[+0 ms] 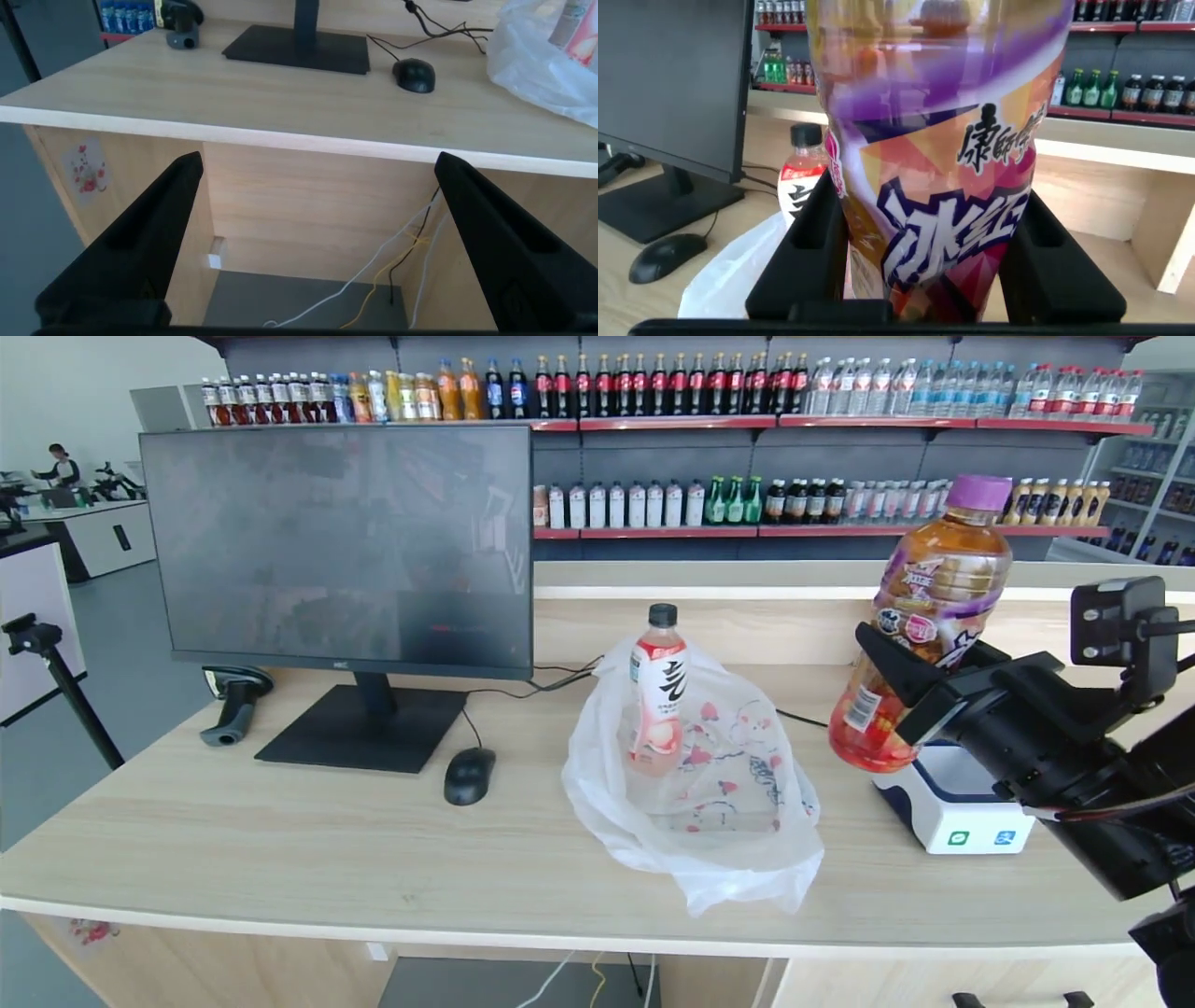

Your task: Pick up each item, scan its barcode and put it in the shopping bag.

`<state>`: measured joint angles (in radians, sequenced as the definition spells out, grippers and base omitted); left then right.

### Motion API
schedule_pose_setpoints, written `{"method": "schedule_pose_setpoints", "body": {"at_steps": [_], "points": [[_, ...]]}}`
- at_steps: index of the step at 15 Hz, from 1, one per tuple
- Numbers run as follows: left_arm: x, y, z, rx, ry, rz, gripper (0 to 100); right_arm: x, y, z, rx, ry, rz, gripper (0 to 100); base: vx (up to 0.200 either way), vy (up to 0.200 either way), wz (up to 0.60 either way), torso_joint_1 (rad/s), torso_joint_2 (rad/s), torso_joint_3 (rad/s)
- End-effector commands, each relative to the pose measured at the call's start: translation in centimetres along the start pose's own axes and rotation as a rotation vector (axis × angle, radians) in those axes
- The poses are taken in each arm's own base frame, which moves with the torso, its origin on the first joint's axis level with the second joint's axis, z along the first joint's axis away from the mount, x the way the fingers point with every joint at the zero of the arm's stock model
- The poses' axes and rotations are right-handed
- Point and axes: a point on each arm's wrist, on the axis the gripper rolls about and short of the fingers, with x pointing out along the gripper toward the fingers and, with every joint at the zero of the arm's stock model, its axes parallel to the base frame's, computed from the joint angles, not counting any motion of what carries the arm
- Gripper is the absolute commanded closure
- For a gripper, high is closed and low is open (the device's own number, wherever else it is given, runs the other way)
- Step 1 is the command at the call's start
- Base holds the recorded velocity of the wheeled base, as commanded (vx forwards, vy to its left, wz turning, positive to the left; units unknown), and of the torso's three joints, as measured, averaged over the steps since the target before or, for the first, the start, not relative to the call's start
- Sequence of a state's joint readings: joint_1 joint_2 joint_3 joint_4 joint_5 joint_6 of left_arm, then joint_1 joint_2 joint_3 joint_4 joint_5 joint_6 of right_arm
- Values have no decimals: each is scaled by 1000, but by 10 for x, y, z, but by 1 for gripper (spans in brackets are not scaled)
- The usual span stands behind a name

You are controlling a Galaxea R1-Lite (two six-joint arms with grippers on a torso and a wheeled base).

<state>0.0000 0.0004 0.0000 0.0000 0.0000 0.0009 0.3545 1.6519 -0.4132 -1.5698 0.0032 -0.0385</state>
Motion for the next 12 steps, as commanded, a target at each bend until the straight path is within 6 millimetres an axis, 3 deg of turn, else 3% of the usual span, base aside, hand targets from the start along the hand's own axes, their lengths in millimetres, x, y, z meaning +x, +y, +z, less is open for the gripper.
{"method": "schedule_pose_setpoints", "body": {"at_steps": [1,5,8,12], "points": [[0,0,0,1,0,-2,0,0,0,-1,0,4,0,100,0,200,0,7,-2,-2],[0,0,0,1,0,-2,0,5,-4,4,-4,-27,-34,100,0,0,0,0,0,0],[0,0,0,1,0,0,0,1,-7,2,-2,-8,-44,100,0,0,600,1,1,5],[0,0,0,1,0,-2,0,-2,-8,3,5,-8,-48,100,0,0,0,0,0,0]]}}
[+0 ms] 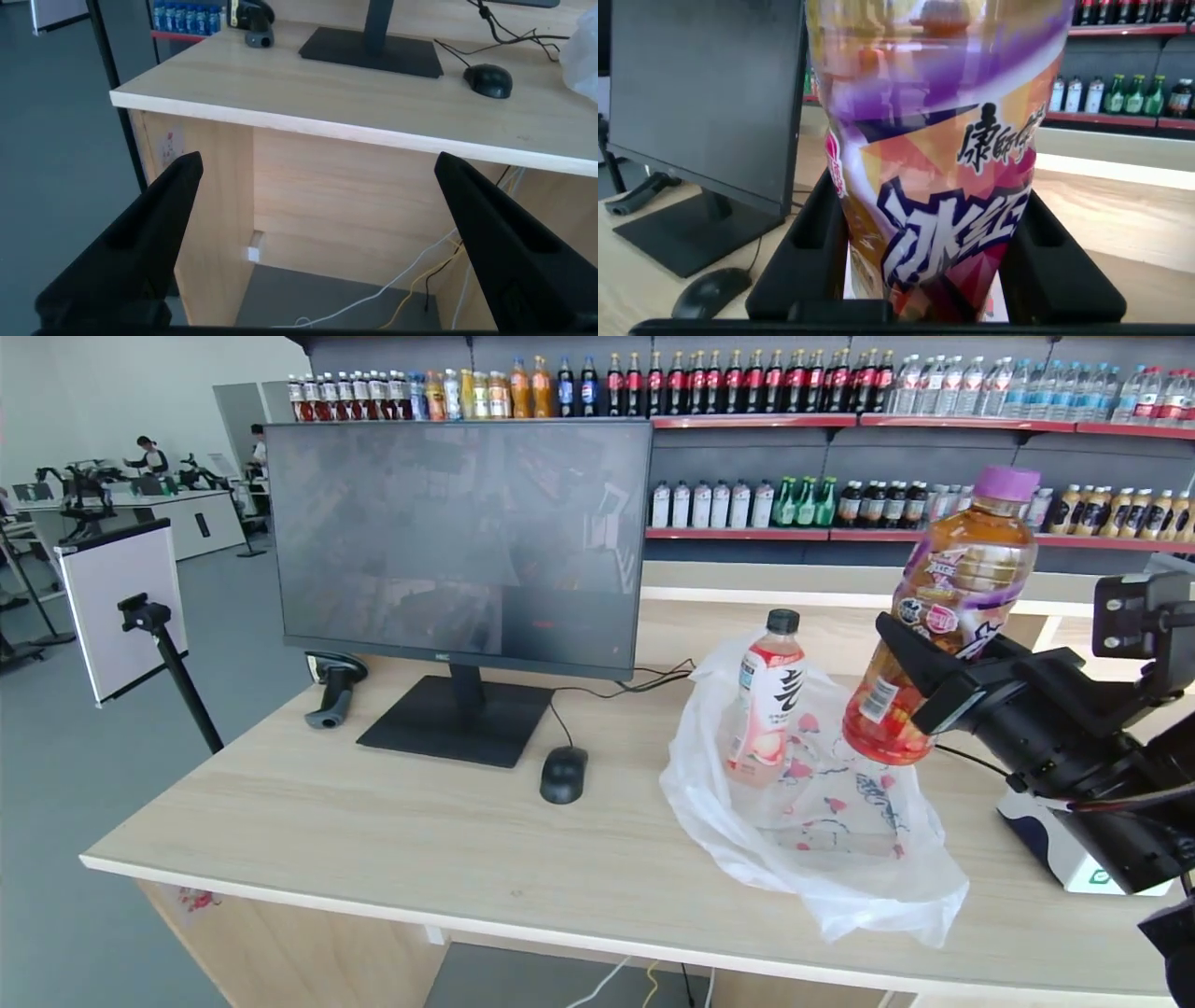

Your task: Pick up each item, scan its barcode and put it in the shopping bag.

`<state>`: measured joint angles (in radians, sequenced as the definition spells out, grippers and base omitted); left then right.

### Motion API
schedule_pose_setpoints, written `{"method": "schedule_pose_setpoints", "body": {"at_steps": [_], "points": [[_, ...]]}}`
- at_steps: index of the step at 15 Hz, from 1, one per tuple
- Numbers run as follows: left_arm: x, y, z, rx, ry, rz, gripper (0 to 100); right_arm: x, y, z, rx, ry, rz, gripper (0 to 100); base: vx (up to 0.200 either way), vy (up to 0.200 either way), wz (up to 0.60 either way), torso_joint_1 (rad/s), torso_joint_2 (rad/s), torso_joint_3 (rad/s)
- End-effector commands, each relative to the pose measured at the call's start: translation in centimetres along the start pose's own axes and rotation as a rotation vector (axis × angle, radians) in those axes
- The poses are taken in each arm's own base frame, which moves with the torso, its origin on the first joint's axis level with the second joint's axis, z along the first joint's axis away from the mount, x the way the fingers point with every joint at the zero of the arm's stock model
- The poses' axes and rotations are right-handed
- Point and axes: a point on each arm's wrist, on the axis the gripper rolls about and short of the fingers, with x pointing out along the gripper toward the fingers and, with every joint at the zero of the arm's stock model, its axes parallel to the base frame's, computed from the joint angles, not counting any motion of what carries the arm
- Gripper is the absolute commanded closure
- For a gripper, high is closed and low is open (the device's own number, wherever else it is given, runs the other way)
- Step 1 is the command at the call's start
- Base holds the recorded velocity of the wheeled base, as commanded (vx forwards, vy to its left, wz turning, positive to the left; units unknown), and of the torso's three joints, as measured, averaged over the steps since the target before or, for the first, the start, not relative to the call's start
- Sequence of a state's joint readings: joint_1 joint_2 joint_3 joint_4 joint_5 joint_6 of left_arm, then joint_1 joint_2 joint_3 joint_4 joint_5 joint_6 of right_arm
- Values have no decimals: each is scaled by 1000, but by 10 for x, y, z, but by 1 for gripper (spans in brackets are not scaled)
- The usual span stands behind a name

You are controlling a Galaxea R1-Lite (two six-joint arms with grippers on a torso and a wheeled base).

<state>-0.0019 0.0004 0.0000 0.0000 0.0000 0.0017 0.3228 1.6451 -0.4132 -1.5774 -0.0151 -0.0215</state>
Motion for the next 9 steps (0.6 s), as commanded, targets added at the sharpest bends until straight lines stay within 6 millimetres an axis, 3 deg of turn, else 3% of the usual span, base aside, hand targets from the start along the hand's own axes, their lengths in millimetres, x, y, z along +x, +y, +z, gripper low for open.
{"method": "schedule_pose_setpoints", "body": {"at_steps": [1,9], "points": [[0,0,0,0,0,0,0,-3,0,-2,0,17,1,100,0,0,0,0,0,0],[0,0,0,-2,0,0,0,10,-6,-27,-10,90,-21,100,0,0,0,0,0,0]]}}
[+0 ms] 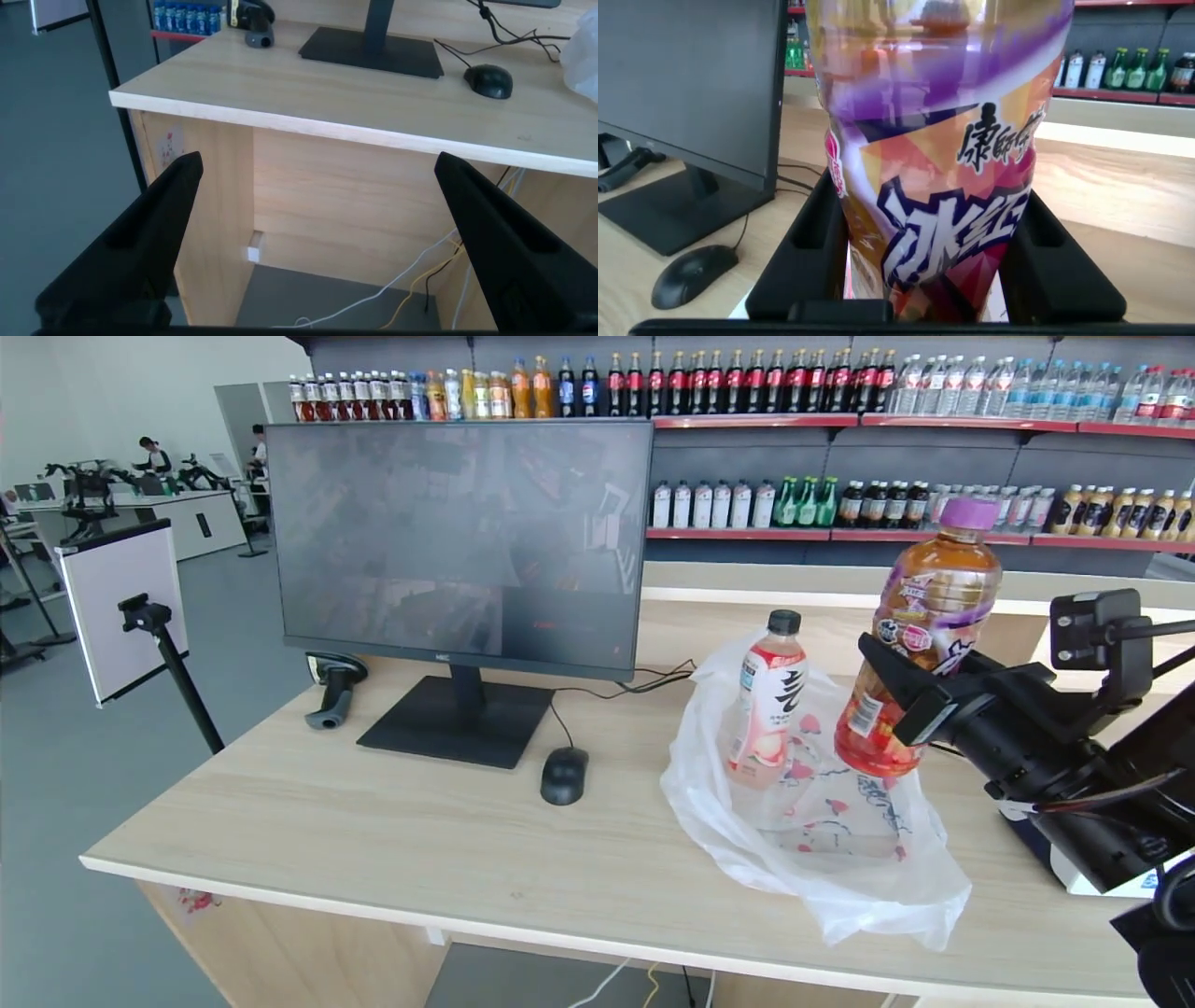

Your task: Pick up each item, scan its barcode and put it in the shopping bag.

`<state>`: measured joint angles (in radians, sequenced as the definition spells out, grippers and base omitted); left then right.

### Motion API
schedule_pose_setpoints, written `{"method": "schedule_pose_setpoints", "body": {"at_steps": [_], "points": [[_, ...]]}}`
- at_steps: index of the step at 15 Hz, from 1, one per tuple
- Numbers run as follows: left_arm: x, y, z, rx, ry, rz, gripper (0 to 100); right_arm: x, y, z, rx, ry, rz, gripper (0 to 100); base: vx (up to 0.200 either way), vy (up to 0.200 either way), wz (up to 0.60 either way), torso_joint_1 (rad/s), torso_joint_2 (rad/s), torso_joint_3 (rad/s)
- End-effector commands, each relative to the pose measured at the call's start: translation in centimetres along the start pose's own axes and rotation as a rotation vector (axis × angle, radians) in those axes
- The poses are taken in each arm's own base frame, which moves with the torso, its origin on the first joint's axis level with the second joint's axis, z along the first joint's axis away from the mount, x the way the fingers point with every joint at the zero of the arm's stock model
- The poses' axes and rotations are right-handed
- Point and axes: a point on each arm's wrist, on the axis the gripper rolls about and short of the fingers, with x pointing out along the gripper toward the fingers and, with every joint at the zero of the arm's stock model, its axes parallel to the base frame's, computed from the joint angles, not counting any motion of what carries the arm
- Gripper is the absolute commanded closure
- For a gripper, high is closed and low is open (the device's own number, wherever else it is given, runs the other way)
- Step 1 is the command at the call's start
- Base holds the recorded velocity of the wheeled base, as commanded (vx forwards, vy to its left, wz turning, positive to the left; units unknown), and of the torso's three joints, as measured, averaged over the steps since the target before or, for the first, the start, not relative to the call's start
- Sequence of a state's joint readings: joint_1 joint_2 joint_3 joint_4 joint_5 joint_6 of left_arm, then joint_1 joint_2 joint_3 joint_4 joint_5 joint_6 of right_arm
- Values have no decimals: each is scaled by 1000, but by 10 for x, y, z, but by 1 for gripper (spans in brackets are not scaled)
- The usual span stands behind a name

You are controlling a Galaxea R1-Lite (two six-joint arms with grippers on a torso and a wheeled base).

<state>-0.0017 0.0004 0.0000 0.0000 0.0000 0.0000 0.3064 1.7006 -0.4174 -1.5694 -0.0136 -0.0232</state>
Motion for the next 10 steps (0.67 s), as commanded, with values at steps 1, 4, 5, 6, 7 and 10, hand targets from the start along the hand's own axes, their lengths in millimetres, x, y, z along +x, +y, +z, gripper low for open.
{"method": "schedule_pose_setpoints", "body": {"at_steps": [1,4,5,6,7,10], "points": [[0,0,0,0,0,2,0,7,-6,-12,-13,32,-21,100,0,0,0,0,0,0],[0,0,0,0,0,0,0,11,-6,-23,-15,66,-20,100,0,0,0,0,0,0],[0,0,0,0,0,0,0,12,-6,-28,-13,83,-20,100,0,0,0,0,0,0],[0,0,0,0,-2,0,0,12,-7,-32,-14,98,-23,100,0,0,0,0,0,0],[0,0,0,0,-2,0,0,13,-7,-33,-12,101,-21,100,0,0,0,0,0,0],[0,0,0,-2,-3,0,0,14,-6,-46,-13,144,-17,100,0,0,0,0,0,0]]}}
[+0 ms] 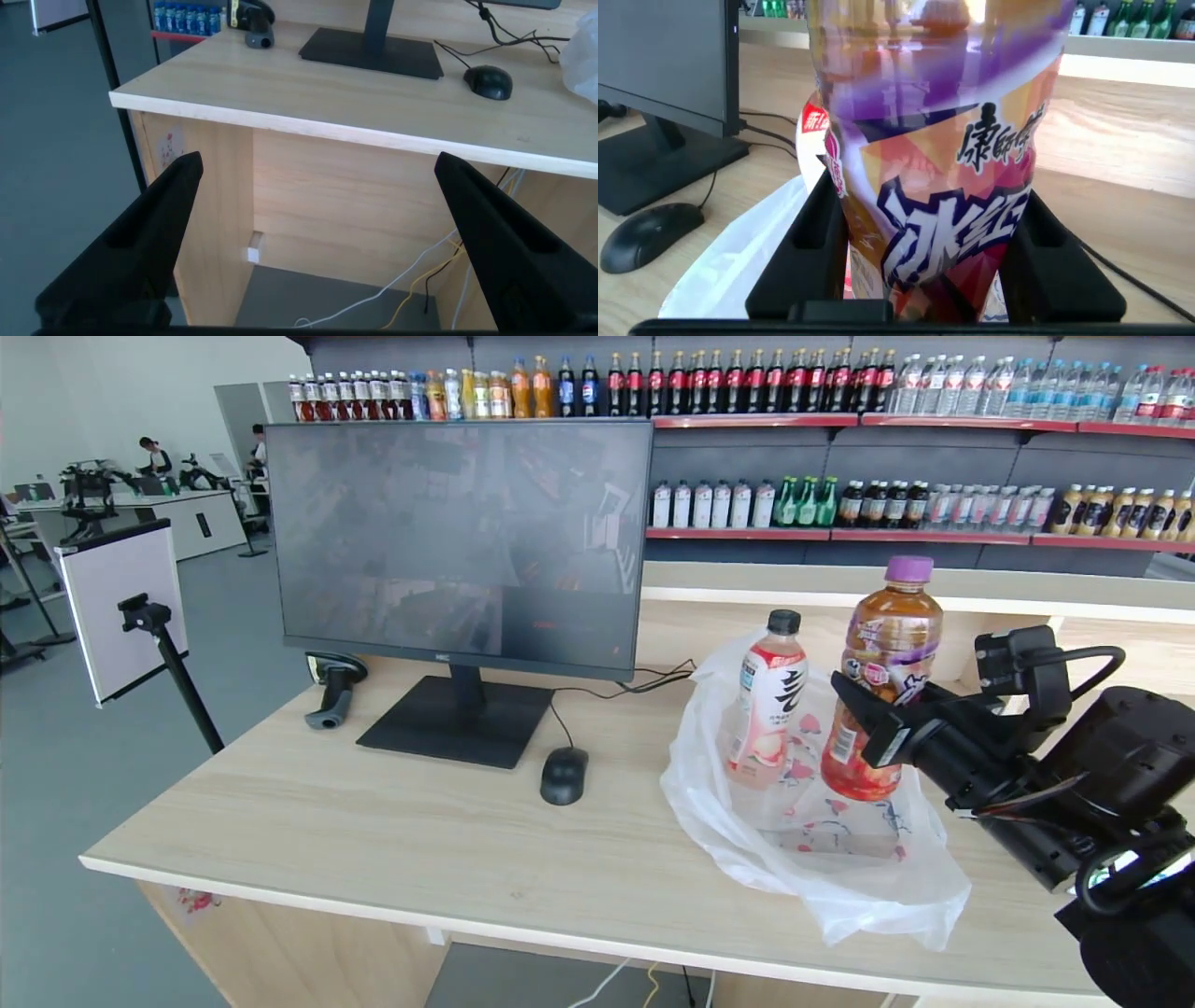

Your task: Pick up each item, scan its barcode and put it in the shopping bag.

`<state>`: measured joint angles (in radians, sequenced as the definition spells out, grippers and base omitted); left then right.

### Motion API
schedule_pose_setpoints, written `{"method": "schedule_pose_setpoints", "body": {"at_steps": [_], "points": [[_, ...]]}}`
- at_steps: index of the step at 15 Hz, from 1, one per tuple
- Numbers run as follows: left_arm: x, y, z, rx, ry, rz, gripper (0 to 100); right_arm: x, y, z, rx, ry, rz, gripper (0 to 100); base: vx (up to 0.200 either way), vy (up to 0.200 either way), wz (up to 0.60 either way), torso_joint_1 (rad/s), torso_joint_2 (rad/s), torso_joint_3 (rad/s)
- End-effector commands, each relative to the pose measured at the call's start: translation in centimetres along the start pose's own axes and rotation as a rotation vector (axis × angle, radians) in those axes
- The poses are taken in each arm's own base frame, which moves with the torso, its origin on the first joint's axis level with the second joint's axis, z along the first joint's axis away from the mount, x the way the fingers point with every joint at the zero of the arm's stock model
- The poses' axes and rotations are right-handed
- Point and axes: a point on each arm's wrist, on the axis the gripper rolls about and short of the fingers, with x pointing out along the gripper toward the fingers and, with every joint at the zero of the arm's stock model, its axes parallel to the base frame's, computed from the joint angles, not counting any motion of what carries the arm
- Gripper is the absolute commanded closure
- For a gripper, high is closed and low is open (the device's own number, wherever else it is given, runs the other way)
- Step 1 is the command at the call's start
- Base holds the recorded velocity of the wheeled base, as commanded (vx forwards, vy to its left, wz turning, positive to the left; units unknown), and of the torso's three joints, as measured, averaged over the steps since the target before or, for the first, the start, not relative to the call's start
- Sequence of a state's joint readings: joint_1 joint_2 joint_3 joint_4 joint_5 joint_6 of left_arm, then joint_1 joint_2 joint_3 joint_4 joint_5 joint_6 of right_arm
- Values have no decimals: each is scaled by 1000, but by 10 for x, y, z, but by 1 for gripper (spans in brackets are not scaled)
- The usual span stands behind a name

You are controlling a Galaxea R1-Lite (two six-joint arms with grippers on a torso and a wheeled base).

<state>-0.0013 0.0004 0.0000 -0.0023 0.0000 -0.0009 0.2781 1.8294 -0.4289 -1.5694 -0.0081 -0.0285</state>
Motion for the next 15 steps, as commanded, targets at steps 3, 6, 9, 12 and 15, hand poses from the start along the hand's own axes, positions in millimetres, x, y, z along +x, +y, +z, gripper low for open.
{"method": "schedule_pose_setpoints", "body": {"at_steps": [3,6,9,12,15], "points": [[0,0,0,-1,-1,1,0,9,1,-21,-3,62,2,100,0,0,0,0,0,0],[0,0,0,-1,-1,1,0,17,0,-29,-3,75,1,100,0,0,0,0,0,0],[0,0,0,-1,-1,1,0,21,-1,-38,-4,98,-3,100,0,0,0,0,0,0],[0,0,0,-1,-1,0,0,24,-1,-41,-4,100,-5,100,0,0,0,0,0,0],[0,0,0,1,-1,0,0,28,-9,-42,-7,96,-29,100,0,0,0,0,0,0]]}}
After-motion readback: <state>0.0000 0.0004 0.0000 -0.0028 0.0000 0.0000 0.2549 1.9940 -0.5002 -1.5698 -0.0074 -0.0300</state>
